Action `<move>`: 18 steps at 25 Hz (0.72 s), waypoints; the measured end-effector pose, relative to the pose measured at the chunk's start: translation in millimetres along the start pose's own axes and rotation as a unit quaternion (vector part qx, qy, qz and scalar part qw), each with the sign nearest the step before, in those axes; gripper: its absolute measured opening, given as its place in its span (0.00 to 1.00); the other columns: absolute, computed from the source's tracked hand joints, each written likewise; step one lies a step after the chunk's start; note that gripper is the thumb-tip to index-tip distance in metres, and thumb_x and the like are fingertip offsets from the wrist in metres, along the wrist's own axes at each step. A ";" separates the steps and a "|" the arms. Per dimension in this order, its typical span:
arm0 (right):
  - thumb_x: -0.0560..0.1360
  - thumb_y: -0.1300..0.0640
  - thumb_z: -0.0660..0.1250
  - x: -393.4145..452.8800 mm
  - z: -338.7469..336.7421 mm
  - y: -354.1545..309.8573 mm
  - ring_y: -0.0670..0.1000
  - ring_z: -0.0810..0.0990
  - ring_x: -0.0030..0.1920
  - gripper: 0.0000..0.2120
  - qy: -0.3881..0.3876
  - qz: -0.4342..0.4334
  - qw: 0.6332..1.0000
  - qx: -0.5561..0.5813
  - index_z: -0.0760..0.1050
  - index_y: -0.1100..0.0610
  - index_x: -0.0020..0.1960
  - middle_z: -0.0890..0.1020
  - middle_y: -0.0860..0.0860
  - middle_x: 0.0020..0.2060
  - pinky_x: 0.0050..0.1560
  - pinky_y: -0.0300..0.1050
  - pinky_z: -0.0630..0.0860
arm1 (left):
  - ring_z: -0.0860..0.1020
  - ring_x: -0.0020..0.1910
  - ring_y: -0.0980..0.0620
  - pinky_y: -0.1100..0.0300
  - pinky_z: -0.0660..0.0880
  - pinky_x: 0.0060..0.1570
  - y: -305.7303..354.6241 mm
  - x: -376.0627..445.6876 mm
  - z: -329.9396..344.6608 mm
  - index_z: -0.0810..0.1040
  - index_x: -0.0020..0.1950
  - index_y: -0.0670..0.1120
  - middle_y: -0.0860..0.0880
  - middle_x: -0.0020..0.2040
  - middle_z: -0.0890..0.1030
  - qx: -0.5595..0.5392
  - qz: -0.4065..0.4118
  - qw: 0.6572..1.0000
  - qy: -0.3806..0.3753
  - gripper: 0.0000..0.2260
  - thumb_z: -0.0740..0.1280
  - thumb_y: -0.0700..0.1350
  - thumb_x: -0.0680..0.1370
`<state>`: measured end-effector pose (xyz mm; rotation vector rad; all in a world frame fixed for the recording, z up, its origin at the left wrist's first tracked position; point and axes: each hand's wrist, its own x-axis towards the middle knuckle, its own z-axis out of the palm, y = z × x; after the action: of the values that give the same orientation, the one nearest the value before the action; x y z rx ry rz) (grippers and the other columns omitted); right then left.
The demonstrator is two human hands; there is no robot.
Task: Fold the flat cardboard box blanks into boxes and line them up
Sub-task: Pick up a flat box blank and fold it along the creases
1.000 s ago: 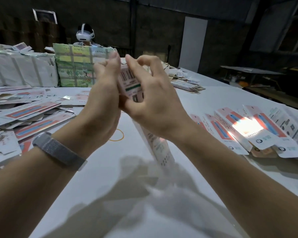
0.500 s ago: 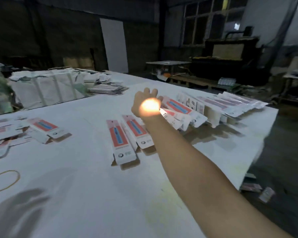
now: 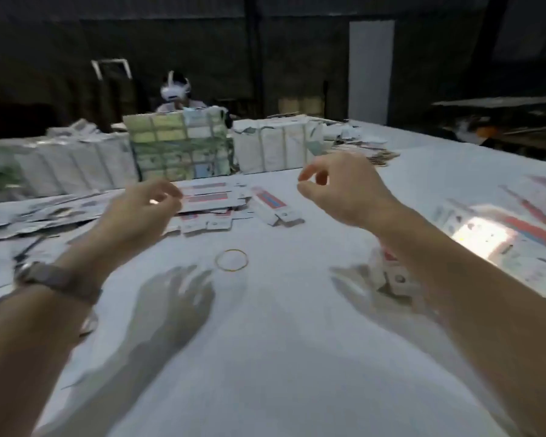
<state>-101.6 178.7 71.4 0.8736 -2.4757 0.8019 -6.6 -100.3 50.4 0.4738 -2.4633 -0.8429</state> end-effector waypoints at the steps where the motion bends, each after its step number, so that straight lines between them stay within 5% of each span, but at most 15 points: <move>1: 0.75 0.47 0.68 -9.0 8.6 -21.1 0.46 0.77 0.41 0.02 -0.020 -0.039 0.999 0.031 0.78 0.42 0.44 0.79 0.41 0.36 0.41 0.45 0.70 | 0.78 0.56 0.43 0.52 0.73 0.51 -5.5 -8.8 -14.6 0.79 0.62 0.53 0.46 0.60 0.81 0.119 -0.015 0.993 0.021 0.11 0.66 0.48 0.80; 3: 0.74 0.47 0.69 -27.4 22.6 -54.2 0.43 0.75 0.37 0.03 -0.058 -0.104 0.990 0.072 0.78 0.41 0.42 0.78 0.42 0.33 0.38 0.44 0.68 | 0.68 0.70 0.36 0.40 0.66 0.67 -36.1 -16.5 -40.8 0.72 0.70 0.53 0.41 0.71 0.72 0.303 -0.092 0.949 -0.003 0.19 0.65 0.51 0.79; 6: 0.73 0.48 0.70 -46.0 41.5 -77.1 0.42 0.71 0.37 0.02 -0.108 -0.133 0.980 0.102 0.79 0.42 0.42 0.77 0.41 0.32 0.40 0.43 0.66 | 0.60 0.75 0.31 0.28 0.55 0.70 -72.9 -26.9 -55.3 0.67 0.72 0.53 0.40 0.74 0.68 0.375 -0.278 0.877 -0.111 0.24 0.64 0.56 0.77; 9: 0.72 0.46 0.67 -53.0 48.9 -76.4 0.41 0.74 0.38 0.02 -0.129 -0.139 0.977 0.096 0.78 0.40 0.41 0.78 0.33 0.37 0.39 0.43 0.66 | 0.76 0.62 0.38 0.43 0.67 0.65 -86.8 -28.1 -43.4 0.73 0.63 0.51 0.44 0.55 0.79 0.388 -0.222 0.888 -0.105 0.17 0.65 0.52 0.76; 12: 0.72 0.49 0.68 -54.5 50.9 -71.7 0.44 0.75 0.40 0.04 -0.116 -0.141 0.979 0.094 0.78 0.40 0.41 0.78 0.34 0.38 0.39 0.46 0.71 | 0.76 0.53 0.41 0.46 0.65 0.59 -88.3 -24.7 -36.3 0.70 0.49 0.50 0.49 0.38 0.70 0.424 -0.151 0.891 -0.055 0.06 0.64 0.42 0.74; 18: 0.72 0.49 0.68 -56.3 55.8 -68.2 0.45 0.75 0.37 0.06 -0.118 -0.133 0.980 0.087 0.77 0.38 0.40 0.77 0.33 0.39 0.42 0.50 0.74 | 0.76 0.51 0.41 0.46 0.62 0.53 -85.6 -27.7 -37.1 0.66 0.42 0.48 0.49 0.36 0.66 0.419 -0.106 0.901 -0.027 0.07 0.61 0.37 0.74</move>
<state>-24.7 124.6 25.6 1.4013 -2.4353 0.8709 50.4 -169.1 11.7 1.0308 -2.7671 0.2060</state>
